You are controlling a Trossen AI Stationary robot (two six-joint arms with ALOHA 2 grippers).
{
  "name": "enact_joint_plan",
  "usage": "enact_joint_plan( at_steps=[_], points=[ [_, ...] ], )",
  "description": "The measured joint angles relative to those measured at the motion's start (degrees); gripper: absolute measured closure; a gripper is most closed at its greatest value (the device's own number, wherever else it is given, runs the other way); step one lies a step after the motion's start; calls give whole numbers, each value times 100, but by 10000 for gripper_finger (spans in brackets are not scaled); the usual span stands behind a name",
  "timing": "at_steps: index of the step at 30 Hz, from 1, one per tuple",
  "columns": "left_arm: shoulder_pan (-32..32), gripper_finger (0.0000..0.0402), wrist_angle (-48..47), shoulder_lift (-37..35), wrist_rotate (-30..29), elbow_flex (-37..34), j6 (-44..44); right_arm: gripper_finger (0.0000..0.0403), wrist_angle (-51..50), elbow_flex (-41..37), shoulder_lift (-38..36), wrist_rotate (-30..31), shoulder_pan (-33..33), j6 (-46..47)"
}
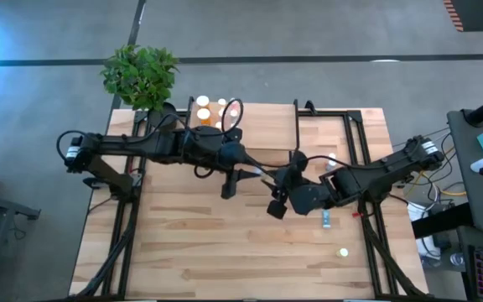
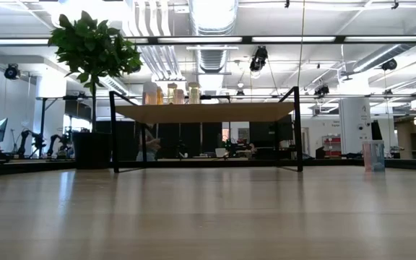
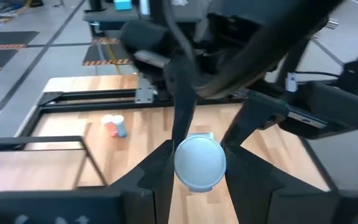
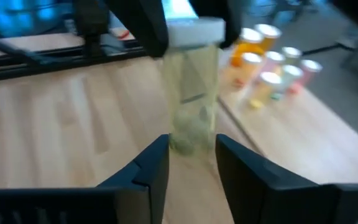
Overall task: Pick and place medicine bottles onto shelf by color
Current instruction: Put the yellow pill bottle on the shelf
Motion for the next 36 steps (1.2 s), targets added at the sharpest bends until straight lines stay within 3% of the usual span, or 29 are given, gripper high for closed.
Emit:
enact_joint_plan(
  at_steps=[8, 15, 24, 28, 32, 36],
  points=[
    [598, 293, -7, -61, -48, 170, 87, 188, -1005, 173, -479, 619, 38, 871],
    [1735, 292, 2, 154, 344, 499, 1226, 112, -1028, 184, -921, 1234, -17, 1308],
    [3440, 292, -6, 1092, 1047, 651, 1649, 113, -1091, 184, -846, 1454, -38, 1572],
    [3713, 292, -2, 1448, 1348, 667, 1717, 115, -1262, 179, -712, 1515, -42, 1851],
    [3762, 292, 7, 1681, 1357, 727, 2359, 115, -1371, 175, -625, 1587, -77, 2112],
    [3757, 292, -44, 1892, 1323, 794, 2420, 115, -1354, 173, -595, 1587, -104, 2328]
  ],
)
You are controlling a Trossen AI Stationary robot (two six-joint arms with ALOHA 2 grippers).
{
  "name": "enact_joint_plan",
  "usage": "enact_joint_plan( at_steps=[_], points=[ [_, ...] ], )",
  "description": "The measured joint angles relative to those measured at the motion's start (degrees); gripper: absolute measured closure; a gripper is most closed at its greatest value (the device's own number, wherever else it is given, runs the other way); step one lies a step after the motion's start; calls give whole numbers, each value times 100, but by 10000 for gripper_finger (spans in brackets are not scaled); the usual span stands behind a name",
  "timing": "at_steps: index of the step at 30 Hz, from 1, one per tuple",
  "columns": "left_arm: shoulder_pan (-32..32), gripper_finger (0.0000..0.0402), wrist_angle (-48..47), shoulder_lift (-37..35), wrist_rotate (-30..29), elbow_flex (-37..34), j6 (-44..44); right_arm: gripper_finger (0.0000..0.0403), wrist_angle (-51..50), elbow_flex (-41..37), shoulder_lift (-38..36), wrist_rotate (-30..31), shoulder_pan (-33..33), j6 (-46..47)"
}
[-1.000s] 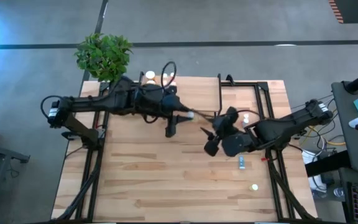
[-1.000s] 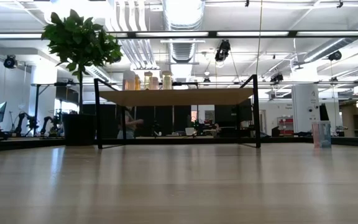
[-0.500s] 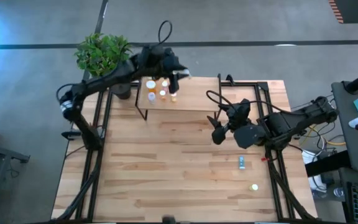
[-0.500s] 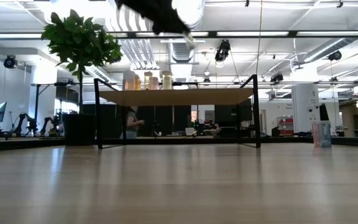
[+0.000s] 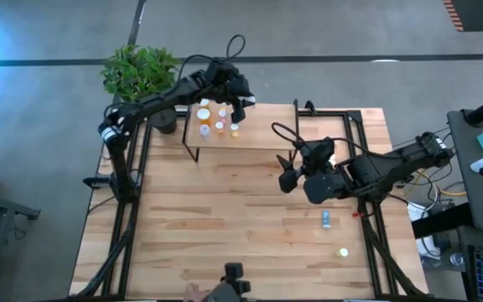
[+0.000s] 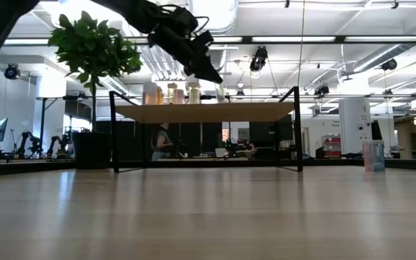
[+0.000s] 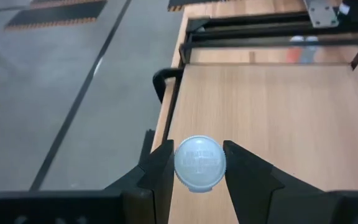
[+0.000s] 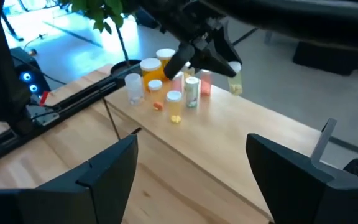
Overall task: Pick and place medicine bottles onto shelf by color
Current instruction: Put the yellow pill bottle on the shelf
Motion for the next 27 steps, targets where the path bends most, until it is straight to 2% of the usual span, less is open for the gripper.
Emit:
enact_joint_plan(
  at_steps=[6, 15, 27],
  points=[
    [9, 292, -32, 68, -100, 36, 232, 115, 5, 0, 0, 21, 0, 179],
    [31, 292, -697, 68, -266, 38, 317, 115, 26, 0, 0, 24, -51, 272],
    [37, 292, -770, 68, -267, 11, 309, 115, 44, -2, 0, 17, -63, 397]
  ],
)
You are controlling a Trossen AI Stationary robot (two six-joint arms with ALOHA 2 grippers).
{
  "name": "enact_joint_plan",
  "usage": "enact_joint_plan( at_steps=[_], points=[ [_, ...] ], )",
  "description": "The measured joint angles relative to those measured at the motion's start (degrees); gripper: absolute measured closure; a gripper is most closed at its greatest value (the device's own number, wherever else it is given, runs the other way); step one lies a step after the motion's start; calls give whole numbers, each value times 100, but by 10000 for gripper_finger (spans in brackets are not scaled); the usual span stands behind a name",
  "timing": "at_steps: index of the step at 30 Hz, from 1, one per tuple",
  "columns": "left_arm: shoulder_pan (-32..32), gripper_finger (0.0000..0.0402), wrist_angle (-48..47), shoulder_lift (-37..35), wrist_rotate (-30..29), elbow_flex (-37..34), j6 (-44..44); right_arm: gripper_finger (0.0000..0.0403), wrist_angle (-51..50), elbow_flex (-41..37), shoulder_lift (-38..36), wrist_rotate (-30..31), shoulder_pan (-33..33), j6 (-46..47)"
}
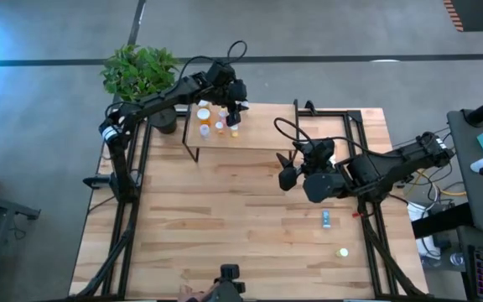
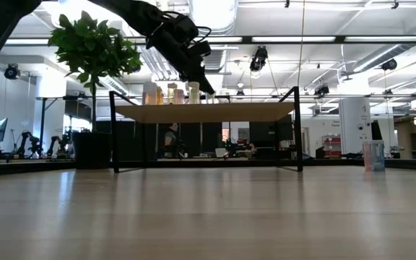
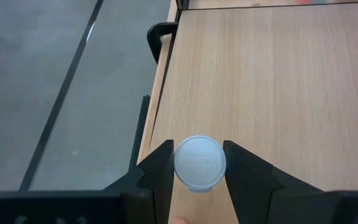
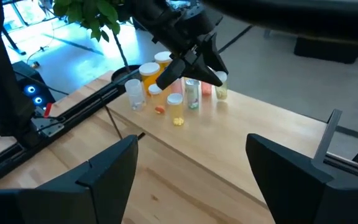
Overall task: Pick and place medicine bottles onto shelf by color
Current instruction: Put the yellow pill bottle on the shelf
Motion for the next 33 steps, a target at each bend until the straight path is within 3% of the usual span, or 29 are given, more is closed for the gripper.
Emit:
enact_joint_plan(
  at_steps=[27, 33],
  points=[
    [-7, 292, 58, -4, 140, -69, -53, 115, 68, 2, 0, -53, 4, 87],
    [-4, 251, 65, -4, 140, -65, -159, 115, 145, 4, 0, -171, -9, 81]
  ],
)
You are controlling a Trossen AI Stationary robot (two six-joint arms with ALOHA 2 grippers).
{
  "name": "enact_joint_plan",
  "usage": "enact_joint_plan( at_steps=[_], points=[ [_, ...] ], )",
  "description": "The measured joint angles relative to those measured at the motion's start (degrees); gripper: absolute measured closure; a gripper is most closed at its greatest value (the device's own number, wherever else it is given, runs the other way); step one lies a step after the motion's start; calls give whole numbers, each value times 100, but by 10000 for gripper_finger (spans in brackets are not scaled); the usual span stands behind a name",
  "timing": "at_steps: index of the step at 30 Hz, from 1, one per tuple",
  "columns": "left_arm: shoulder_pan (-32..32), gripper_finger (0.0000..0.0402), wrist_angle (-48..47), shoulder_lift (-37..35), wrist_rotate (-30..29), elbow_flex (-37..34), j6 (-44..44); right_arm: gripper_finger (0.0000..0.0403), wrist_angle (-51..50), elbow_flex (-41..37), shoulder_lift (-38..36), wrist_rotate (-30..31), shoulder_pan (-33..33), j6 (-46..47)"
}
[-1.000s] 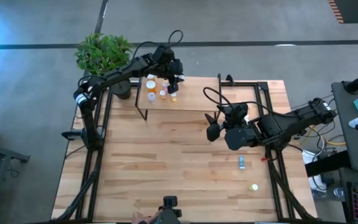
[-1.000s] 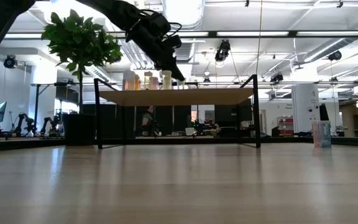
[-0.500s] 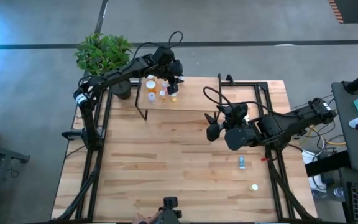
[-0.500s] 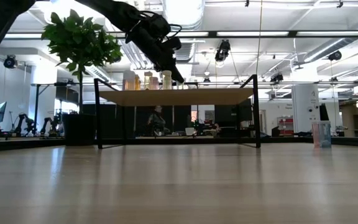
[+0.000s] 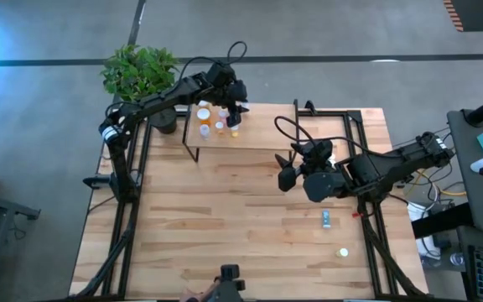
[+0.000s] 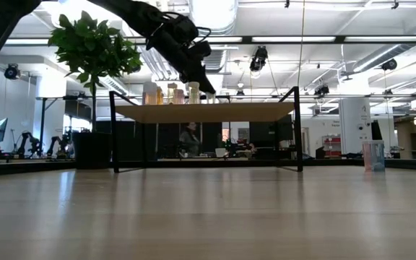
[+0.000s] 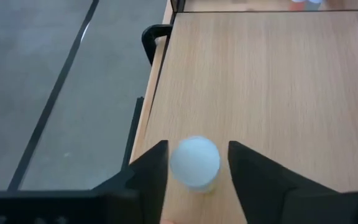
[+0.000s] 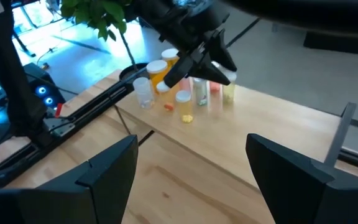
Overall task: Pick and place medicine bottles onto shelf by color
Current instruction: Put the yellow pill bottle on the shelf
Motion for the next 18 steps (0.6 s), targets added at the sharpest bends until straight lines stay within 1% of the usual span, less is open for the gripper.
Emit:
enact_joint_plan(
  at_steps=[4, 8, 10, 12, 14, 18],
  points=[
    [0, 212, 13, 0, 0, 45, -30, 115, 5, 0, 0, -23, -13, 34],
    [-6, 190, -30, -31, -2, 202, -32, 115, -176, 4, -12, 45, -13, 68],
    [-36, 186, -87, -109, -1, 338, -33, 115, -552, 7, -55, 1, -13, 247],
    [-84, 185, -133, -236, 0, 502, -28, 115, -1178, 9, -117, -149, -13, 702],
    [-157, 185, -127, -369, 7, 638, -29, 115, -1958, 11, -169, -537, -11, 1185],
    [-379, 185, -133, -708, 0, 701, -27, 121, -3485, -40, -114, -1730, 43, 1876]
  ],
)
